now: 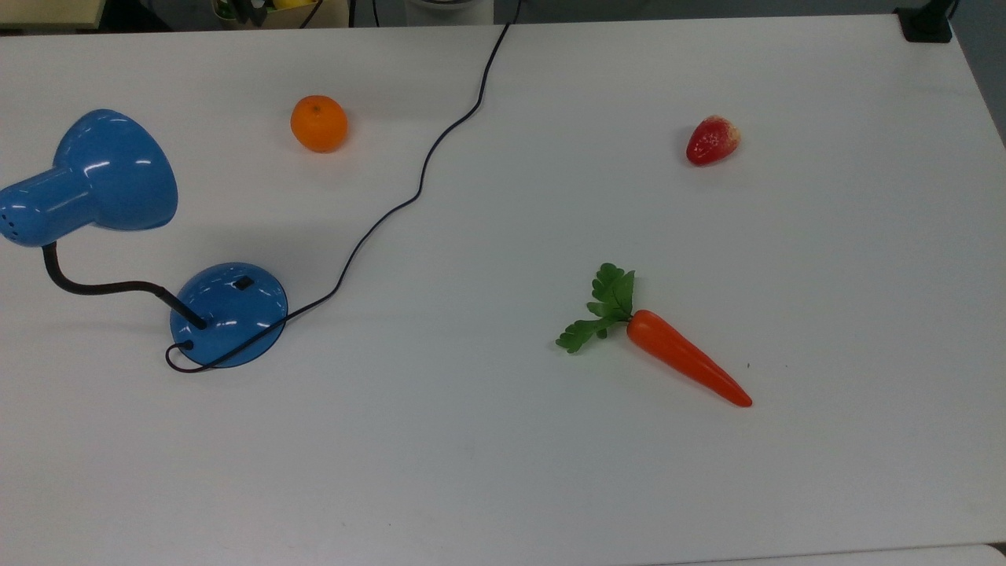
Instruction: Turn on desk lamp
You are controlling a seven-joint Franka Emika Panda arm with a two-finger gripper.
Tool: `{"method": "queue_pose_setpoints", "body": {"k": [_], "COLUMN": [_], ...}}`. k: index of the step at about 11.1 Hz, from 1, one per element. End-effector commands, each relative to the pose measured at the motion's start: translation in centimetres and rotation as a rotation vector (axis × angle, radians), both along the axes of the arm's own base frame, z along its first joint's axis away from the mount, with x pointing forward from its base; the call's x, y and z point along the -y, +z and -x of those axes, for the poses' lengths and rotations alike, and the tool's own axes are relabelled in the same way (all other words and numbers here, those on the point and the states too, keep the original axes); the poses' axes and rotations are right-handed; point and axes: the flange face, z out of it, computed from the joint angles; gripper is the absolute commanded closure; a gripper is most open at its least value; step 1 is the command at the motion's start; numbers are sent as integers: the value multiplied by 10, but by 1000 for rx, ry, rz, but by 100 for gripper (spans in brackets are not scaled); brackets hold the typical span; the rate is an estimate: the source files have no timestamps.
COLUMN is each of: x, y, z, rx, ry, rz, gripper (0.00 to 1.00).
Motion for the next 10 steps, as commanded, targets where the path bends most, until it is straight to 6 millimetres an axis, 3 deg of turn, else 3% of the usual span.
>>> {"method": "queue_pose_setpoints", "body": {"k": [1,5,10], "x": [13,21,12], "y": [-5,-22,-68], "z": [2,-9,-18], "rx": [18,118,257], "ry": [-118,-221,-296], "rz": [-33,-8,30], "gripper": [86,88,91]}}
